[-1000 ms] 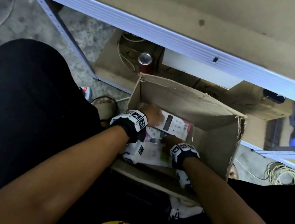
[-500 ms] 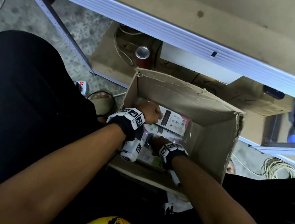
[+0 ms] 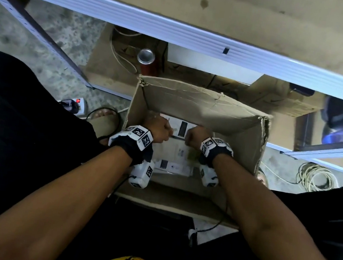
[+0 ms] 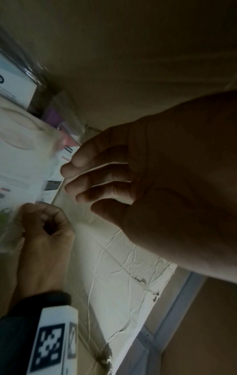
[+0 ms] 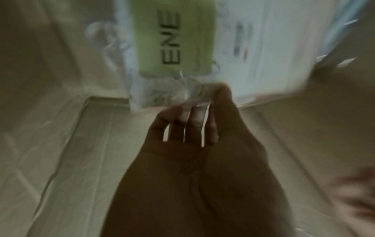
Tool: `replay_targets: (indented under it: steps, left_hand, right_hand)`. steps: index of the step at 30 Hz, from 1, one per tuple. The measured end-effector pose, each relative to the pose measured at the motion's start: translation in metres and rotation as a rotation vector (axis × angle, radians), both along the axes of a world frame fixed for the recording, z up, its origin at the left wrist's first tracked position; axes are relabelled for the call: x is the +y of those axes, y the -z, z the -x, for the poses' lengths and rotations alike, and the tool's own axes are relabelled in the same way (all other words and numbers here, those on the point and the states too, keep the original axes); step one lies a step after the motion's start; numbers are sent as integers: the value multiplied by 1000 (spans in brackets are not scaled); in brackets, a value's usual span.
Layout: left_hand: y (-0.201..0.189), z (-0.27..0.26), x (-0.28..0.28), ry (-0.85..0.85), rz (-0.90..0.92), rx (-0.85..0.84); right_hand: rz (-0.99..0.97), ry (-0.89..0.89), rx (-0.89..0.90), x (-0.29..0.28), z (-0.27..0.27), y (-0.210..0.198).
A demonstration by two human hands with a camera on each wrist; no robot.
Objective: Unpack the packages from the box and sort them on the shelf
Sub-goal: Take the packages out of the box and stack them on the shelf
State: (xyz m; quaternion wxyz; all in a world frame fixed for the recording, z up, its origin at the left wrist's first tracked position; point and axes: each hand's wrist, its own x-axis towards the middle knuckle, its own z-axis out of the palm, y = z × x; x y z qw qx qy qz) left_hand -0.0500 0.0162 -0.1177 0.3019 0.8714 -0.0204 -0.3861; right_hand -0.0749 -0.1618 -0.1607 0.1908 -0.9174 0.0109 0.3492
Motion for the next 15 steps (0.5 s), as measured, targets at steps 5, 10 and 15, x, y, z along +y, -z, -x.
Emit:
replay_targets:
  steps: [5,10,15]
  left_hand:
    - [-2,-6,2,-89,151,153]
    - [-1,-4,1,-97,82,94]
    - [-4,-1,-1,-128,89,101]
  right_hand:
    - [64,143,-30,-13,-9,1]
    - [70,165,-17,-13,-2,9]
    - [64,90,-73,-1,6,15]
